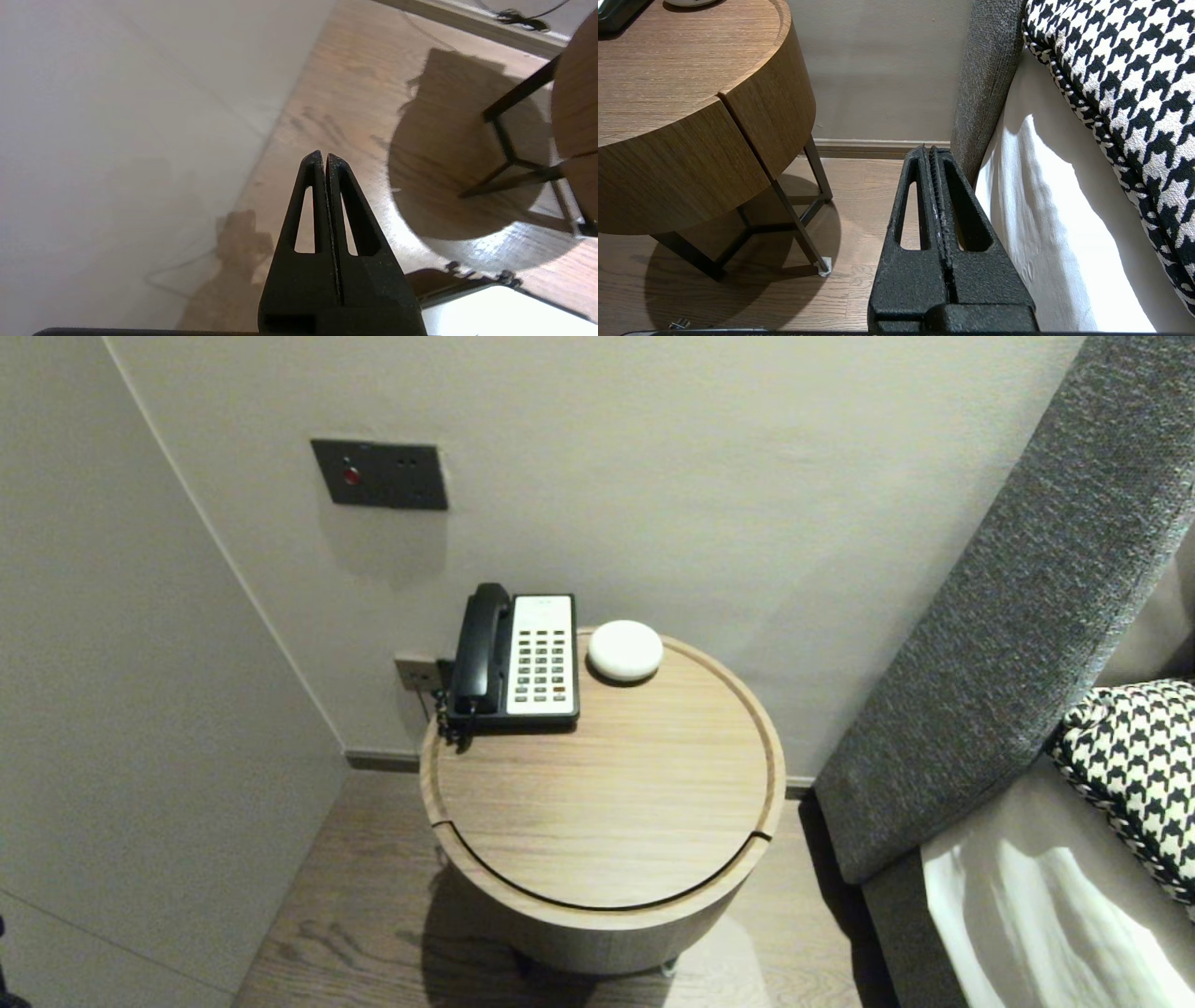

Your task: Open the nightstand drawer

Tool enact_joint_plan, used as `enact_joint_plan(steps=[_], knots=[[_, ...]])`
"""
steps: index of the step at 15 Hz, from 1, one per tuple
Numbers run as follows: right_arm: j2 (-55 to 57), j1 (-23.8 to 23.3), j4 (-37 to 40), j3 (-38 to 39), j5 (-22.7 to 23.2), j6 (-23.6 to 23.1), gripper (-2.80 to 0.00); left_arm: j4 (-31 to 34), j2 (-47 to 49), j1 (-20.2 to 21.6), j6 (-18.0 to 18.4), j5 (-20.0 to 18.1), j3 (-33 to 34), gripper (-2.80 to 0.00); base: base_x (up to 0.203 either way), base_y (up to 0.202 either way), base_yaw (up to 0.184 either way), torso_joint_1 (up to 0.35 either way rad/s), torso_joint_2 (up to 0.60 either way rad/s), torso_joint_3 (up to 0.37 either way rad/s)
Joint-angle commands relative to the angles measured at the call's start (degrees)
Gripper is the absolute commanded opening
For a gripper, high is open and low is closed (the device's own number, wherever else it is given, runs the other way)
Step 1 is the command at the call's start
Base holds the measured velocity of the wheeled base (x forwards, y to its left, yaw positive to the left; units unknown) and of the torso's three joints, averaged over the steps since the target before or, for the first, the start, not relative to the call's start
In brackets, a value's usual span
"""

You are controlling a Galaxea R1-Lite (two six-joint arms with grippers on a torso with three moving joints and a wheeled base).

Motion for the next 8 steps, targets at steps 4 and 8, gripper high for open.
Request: enact_joint_plan(steps=[4, 8], knots=[[-0.01, 0.00, -0.07, 2.29, -0.07, 0.01, -2.80, 7.98, -16.06, 2.30, -0.19, 0.10, 4.62, -2.80, 0.000, 0.000, 0.000, 0.000, 0.00, 0.000], [-0.01, 0.00, -0.07, 2.29, 0.00, 0.01, -2.80, -1.70, -21.54, 3.40, 0.26, -8.31, 14.93, -2.80, 0.000, 0.000, 0.000, 0.000, 0.00, 0.000]])
